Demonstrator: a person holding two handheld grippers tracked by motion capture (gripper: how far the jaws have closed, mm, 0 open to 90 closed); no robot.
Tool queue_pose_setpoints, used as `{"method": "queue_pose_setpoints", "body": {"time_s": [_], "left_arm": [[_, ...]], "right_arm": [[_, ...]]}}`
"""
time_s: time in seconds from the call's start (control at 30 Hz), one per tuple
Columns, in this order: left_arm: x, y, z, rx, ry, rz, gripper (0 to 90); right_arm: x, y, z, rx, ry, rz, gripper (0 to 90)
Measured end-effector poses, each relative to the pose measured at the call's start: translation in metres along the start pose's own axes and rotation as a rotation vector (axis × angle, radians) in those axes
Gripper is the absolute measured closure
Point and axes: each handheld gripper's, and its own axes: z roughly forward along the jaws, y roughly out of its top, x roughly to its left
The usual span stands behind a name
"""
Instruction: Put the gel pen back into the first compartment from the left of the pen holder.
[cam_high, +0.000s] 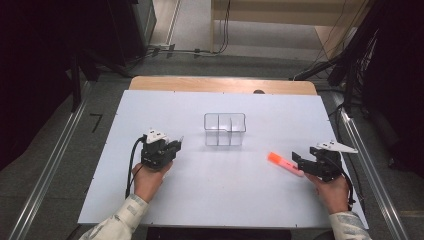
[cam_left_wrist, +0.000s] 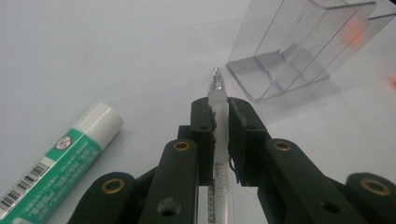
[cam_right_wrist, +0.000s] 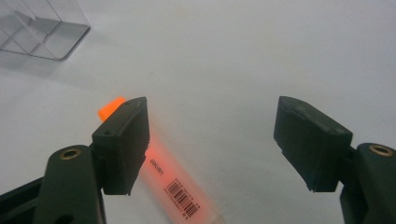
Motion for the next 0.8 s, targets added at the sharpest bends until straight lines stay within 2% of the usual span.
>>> {"method": "queue_pose_setpoints", "body": {"time_s": [0.3,0.8], "left_arm": [[-0.007,0.013,-0.001,-0.046,-0.027,-0.008,81.1],[-0.012,0.027,0.008,-0.061,-0.043,-0.013,81.2]], "right_arm": [[0.001,0.000,0.002,0.003,0.001,-0.007,25.4],[0.001,0.000,0.002,0.005,0.000,-0.009,25.5]]}}
